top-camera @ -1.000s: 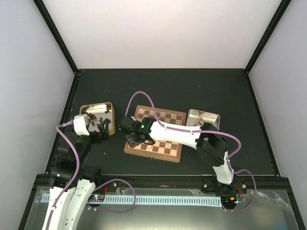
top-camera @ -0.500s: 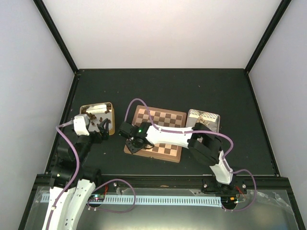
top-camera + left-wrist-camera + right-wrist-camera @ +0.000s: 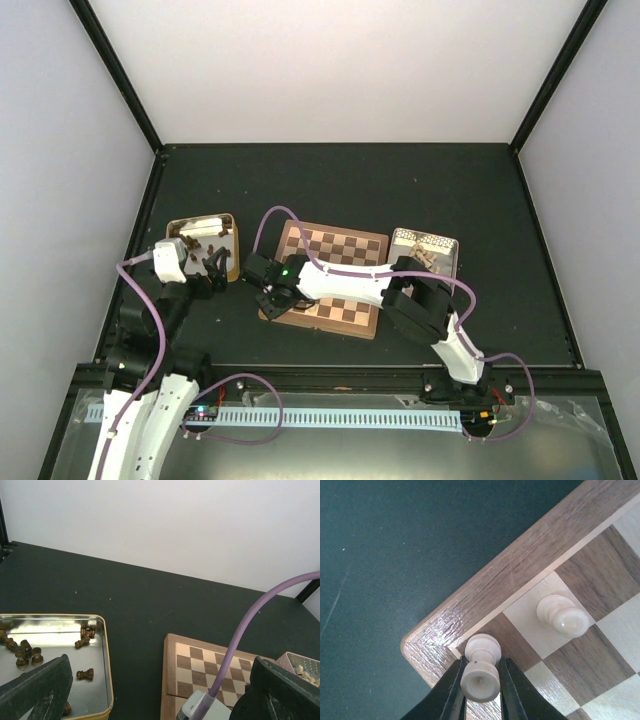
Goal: Set up the chess pieces on the board
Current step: Adjust the chess piece on the chessboard.
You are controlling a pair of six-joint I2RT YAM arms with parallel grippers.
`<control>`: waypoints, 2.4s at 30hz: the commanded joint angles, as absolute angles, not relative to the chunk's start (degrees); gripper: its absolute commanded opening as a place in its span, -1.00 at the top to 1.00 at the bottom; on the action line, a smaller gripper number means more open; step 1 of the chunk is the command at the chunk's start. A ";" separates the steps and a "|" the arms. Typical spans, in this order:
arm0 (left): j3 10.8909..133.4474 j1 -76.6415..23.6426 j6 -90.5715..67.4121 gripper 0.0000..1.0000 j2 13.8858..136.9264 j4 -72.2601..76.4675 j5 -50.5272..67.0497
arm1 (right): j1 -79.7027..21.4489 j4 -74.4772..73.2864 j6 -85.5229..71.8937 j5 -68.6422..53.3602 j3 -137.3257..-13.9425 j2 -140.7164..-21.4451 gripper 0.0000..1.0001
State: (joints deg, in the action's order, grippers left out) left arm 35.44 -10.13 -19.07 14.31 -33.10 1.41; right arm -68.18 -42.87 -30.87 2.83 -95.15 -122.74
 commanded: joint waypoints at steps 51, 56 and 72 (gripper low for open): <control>35.86 -9.71 -19.03 -0.98 14.06 -33.66 0.21 | -68.55 -41.76 -30.49 4.57 -97.26 -124.60 0.61; 35.86 -9.67 -19.03 -0.98 13.99 -33.66 0.16 | -68.52 -41.96 -30.96 5.05 -97.83 -125.73 0.61; 35.94 -9.67 -19.11 -0.98 14.06 -33.73 -0.18 | -67.48 -37.84 -32.46 8.74 -94.08 -113.10 0.21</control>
State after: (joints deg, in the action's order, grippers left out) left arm 35.44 -10.13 -19.07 14.31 -33.10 1.04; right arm -68.10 -40.97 -30.98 6.50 -96.18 -120.90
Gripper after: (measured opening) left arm 0.989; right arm 0.392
